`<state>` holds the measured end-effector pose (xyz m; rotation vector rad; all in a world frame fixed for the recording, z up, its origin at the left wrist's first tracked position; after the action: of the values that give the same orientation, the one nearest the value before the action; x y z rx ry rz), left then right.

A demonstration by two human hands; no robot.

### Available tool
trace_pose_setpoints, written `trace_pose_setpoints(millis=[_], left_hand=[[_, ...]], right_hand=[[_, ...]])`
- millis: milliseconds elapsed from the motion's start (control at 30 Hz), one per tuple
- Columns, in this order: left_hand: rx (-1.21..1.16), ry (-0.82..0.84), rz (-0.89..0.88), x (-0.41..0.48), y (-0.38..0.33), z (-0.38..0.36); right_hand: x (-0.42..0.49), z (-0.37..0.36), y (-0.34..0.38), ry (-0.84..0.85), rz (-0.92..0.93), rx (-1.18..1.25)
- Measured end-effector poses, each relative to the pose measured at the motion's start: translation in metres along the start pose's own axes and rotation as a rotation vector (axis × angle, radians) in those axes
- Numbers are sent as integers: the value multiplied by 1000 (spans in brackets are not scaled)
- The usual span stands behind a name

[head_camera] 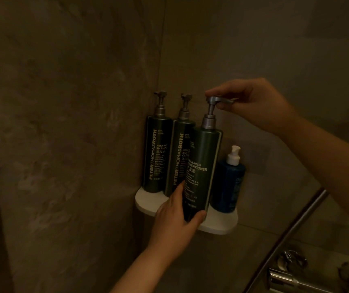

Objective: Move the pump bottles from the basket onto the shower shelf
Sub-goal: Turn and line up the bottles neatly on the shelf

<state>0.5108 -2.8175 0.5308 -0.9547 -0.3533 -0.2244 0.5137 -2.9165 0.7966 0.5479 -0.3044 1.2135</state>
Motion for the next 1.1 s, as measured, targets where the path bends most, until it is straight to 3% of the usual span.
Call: trace_pose_setpoints(millis=[300, 533, 833, 1100], left_hand=[[28, -65, 0, -2, -3, 6], [95, -155, 25, -1, -7, 11], [-75, 25, 18, 2, 0, 0], [-119, 21, 7, -1, 0, 4]], right_hand=[[2, -1, 2, -14, 8, -16], [6, -1, 10, -1, -28, -163], [4, -3, 14, 83, -65, -238], [5, 1, 11, 21, -42, -116]])
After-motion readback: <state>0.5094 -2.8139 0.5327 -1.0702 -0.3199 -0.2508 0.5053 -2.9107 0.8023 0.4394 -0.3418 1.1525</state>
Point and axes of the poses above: each hand's wrist, its own x-axis towards the middle knuckle, its own z-axis out of the back of the hand, y = z × x, the point moved 10 cm from there along x, towards the middle knuckle, and after that the axes turned 14 degrees about y, right-handed, at the moved point
